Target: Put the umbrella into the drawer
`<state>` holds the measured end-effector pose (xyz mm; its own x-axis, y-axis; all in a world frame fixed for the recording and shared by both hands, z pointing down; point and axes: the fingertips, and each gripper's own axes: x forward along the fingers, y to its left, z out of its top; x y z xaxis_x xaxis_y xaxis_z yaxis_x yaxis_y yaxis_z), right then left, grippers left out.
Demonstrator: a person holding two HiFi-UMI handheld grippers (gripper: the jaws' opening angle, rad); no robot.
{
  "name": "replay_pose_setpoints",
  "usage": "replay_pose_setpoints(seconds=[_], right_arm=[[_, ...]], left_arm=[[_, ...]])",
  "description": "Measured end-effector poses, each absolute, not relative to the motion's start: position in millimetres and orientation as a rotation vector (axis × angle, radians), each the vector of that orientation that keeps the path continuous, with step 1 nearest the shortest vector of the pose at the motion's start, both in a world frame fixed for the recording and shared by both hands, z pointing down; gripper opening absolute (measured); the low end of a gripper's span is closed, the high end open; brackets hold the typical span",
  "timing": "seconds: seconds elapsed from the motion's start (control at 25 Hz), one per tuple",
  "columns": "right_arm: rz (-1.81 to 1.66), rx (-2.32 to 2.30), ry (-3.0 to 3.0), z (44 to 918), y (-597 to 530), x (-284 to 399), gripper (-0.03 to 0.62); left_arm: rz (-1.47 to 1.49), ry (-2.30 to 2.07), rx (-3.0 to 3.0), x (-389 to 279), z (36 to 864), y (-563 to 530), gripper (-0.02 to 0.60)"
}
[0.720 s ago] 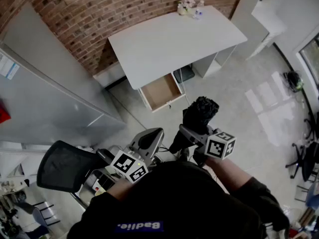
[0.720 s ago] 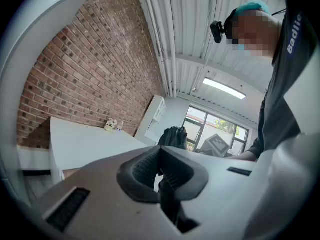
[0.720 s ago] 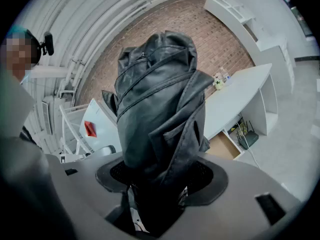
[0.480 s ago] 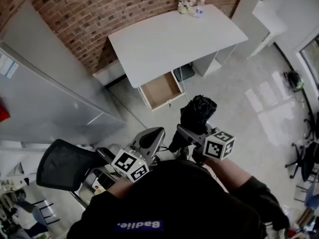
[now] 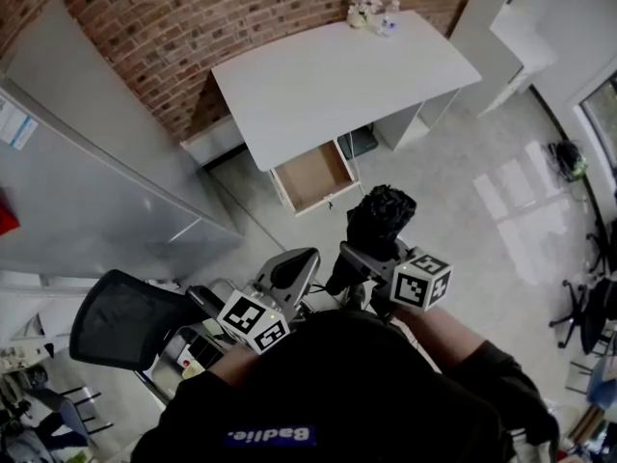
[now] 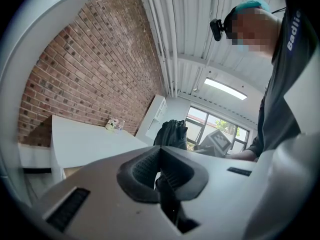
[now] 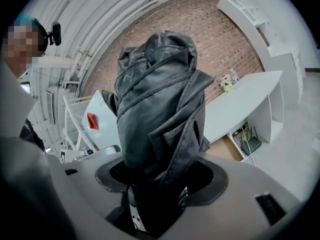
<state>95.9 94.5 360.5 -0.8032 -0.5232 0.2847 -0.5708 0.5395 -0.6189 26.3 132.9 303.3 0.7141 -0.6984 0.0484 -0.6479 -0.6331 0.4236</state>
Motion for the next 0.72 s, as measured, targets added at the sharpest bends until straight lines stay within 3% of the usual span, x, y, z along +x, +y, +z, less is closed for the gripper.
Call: replay_pose_setpoints(seconds=[0.72], right_arm=[[1.267,1.000,-2.662,398,67,54,0.290]], left_arm=[[-0.171,-1.095,2.469,-37,320,137,-0.003]])
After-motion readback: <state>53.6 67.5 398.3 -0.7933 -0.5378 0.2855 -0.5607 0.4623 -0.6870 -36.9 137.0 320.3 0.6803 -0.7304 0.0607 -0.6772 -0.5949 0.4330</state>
